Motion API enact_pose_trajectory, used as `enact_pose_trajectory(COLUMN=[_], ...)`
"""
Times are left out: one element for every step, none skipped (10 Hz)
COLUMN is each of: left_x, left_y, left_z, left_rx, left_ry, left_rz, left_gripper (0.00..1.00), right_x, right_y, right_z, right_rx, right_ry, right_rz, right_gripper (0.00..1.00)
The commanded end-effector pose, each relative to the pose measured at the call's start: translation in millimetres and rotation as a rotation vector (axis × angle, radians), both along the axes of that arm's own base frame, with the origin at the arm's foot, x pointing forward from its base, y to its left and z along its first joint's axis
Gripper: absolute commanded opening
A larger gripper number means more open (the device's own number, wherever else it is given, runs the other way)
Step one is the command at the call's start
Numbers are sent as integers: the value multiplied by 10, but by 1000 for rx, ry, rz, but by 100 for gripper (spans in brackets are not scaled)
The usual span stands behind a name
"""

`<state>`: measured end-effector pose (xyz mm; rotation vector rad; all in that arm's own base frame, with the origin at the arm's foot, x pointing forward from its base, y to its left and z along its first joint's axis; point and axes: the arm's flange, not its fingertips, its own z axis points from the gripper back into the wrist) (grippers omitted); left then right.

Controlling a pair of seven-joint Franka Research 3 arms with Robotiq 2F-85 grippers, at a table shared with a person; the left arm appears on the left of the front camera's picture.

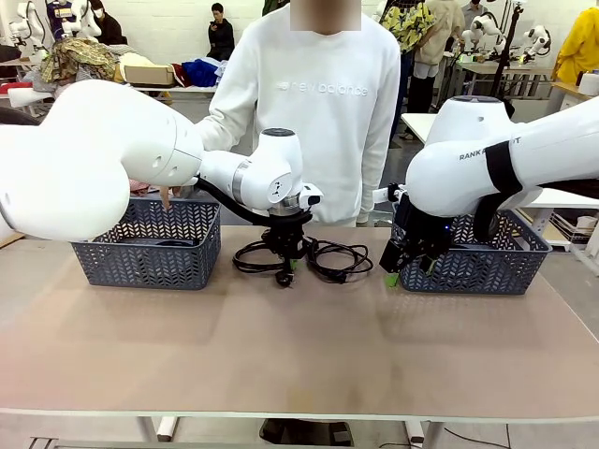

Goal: Organize the cables according to human instructions.
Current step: Pick up a bundle of cables and place it in the basket indicated by the human.

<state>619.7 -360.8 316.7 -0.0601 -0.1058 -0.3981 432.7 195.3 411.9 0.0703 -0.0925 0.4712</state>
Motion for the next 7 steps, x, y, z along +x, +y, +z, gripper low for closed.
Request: enact_pose_trajectory(left_x=[20, 21, 17, 15, 12, -2, -20], left_y=[20, 24, 14, 4, -13, -32, -53], left_z=[39, 99, 162, 245, 340, 433, 538], left_rx=[34, 45, 52, 58, 63, 67, 63], left_ry=[-32, -27, -34, -43, -44, -50, -54], left_rz=[56, 65, 61, 57, 56, 48, 39], left_gripper=[0, 0, 0, 0, 0, 0, 0], right_x=[2, 2, 2, 2, 2, 2, 2], right_y=[1, 1, 1, 1, 1, 1, 1], right_z=[22, 22, 22, 22, 22, 22, 22], right_rx=[2, 2, 2, 2, 2, 2, 2], right_ry=[-4, -4, -4, -4, -4, -4, -4], right_rz=[0, 0, 0, 0, 0, 0, 0], right_gripper=[100, 100, 100, 100, 100, 100, 100])
